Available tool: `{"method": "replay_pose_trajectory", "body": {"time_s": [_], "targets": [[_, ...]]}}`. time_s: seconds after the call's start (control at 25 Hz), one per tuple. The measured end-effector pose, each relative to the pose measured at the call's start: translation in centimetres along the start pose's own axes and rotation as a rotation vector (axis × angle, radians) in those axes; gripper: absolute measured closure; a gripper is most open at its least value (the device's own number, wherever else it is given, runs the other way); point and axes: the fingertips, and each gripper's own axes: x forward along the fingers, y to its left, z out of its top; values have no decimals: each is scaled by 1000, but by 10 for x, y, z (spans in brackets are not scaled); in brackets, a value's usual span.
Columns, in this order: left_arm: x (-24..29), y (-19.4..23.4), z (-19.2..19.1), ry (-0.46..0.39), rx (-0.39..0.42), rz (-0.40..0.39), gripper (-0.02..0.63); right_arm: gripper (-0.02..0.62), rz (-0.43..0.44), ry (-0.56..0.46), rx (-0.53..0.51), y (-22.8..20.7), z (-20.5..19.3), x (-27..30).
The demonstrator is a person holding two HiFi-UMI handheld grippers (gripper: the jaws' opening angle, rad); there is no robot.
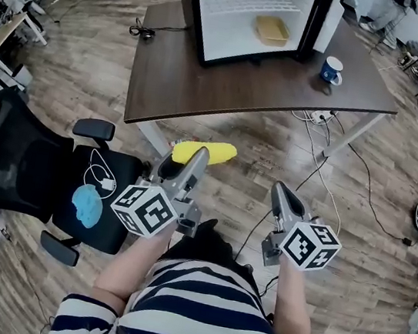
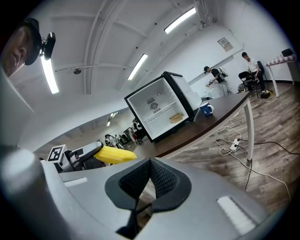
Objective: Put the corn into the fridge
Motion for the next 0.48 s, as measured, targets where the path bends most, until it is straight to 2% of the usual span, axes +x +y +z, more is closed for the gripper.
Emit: {"method": "replay_pose_trajectory", "body": {"time_s": [0.24,0.48], "targets": [[23,2,4,8,26,3,606,604,7,24,14,-13,2,17],[67,13,15,-2,23,-13,606,604,21,38,-5,-23,24,53]]}}
